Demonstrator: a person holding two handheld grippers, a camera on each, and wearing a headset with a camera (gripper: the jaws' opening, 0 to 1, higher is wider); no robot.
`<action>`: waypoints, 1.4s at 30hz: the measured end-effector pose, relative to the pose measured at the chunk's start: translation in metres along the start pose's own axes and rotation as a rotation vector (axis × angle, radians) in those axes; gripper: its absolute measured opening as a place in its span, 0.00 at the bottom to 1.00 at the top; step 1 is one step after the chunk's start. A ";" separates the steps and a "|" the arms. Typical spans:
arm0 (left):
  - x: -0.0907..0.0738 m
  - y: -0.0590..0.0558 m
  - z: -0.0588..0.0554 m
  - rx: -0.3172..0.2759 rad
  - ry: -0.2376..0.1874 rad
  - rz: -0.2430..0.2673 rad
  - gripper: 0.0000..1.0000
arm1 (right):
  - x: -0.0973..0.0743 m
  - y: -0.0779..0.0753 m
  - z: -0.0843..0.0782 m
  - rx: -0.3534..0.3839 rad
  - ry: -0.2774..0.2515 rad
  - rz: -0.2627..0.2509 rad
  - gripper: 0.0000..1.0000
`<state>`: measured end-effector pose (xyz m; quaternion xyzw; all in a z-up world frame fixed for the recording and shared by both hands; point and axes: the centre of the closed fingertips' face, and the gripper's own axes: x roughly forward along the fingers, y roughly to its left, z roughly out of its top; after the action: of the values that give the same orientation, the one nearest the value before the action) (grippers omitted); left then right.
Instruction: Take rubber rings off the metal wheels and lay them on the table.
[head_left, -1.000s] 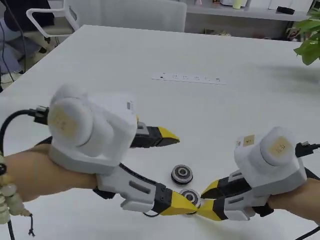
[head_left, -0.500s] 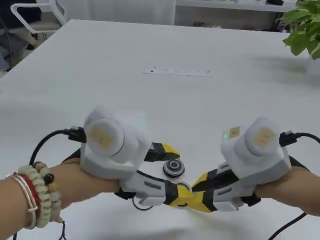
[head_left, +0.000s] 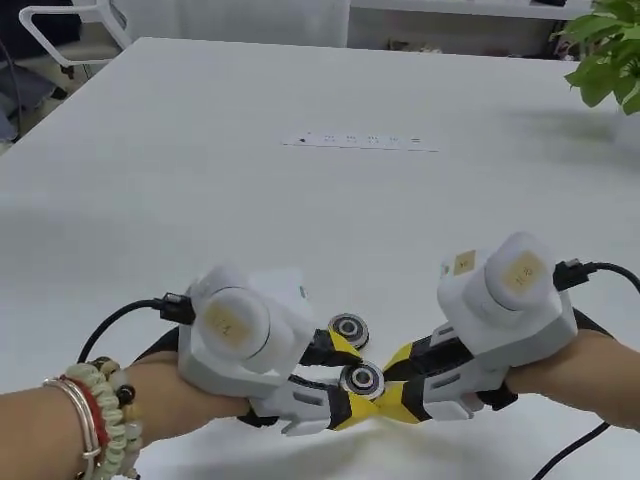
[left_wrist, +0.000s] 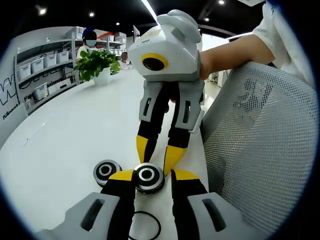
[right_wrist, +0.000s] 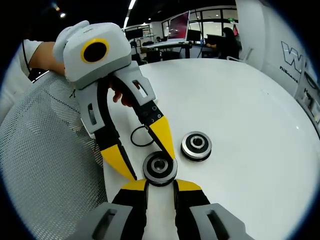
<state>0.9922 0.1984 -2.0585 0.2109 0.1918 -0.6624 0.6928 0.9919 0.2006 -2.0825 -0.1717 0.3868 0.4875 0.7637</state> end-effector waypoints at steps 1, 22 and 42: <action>0.000 0.000 0.000 -0.007 -0.004 0.000 0.23 | 0.000 0.000 0.000 0.000 -0.001 -0.001 0.17; -0.002 0.008 -0.002 -0.021 -0.035 0.030 0.08 | -0.001 0.000 0.001 -0.028 -0.004 0.000 0.15; -0.002 0.008 -0.002 -0.006 -0.060 0.032 0.08 | -0.004 -0.004 0.000 -0.191 0.044 -0.044 0.00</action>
<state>1.0004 0.2015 -2.0586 0.1921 0.1695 -0.6566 0.7094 0.9947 0.1963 -2.0802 -0.2629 0.3515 0.5013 0.7457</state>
